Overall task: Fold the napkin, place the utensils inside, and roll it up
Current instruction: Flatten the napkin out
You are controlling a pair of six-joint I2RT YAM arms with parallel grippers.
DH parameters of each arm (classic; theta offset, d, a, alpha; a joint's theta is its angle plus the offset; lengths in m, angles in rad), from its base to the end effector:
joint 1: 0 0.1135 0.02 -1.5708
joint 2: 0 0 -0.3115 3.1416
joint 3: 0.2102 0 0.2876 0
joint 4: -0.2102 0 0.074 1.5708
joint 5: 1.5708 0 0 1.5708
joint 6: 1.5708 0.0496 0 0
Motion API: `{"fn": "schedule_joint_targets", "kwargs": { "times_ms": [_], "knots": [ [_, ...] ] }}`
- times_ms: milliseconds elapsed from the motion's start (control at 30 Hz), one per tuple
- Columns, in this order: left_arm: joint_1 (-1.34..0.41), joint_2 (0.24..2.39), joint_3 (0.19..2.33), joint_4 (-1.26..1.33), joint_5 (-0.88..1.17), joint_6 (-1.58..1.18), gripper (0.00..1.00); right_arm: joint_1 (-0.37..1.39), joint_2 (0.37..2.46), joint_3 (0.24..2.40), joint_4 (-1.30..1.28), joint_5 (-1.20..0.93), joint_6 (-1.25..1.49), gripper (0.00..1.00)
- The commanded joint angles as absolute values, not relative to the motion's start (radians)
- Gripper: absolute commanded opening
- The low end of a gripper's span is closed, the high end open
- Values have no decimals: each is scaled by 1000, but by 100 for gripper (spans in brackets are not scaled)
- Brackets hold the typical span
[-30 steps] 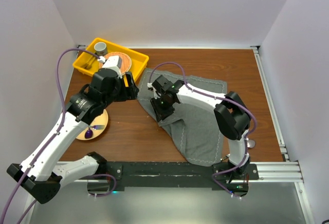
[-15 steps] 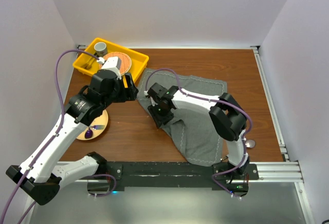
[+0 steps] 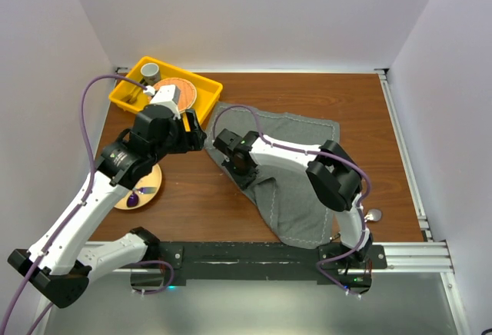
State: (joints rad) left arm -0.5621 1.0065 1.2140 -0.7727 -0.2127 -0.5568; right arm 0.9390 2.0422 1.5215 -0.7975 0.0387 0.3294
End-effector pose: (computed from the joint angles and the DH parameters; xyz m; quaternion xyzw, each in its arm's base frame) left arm 0.1915 -0.1082 0.4278 -0.0488 0.8714 -0.1755 0.4555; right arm 0.2769 0.3751 0.1835 -0.2953 0.9469 0.0592 0.1128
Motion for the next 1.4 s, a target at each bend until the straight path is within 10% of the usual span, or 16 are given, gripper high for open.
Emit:
{"fn": "schedule_joint_targets", "kwargs": {
  "times_ms": [0, 333, 667, 733, 800, 1133, 1367],
  "knots": [
    [-558, 986, 1210, -756, -221, -548, 77, 940, 1993, 1589, -839, 69, 327, 12],
    [-558, 988, 1212, -756, -222, -551, 77, 968, 1953, 1632, -841, -72, 337, 0],
    [-557, 963, 1247, -821, -390, -584, 77, 1078, 2063, 1626, -484, -882, 492, 6],
    [-558, 965, 1236, -825, -388, -589, 77, 1053, 2028, 1647, -573, -759, 465, 48],
    [-557, 977, 1232, -831, -382, -601, 77, 1008, 1943, 1600, -581, -657, 462, 60],
    [-558, 1133, 1121, -744, -99, -539, 70, 711, 1750, 1522, -821, 329, 633, 58],
    [-563, 1296, 1071, -598, -20, -440, 66, 506, 1905, 1574, -852, 366, 684, 50]
  ]
}}
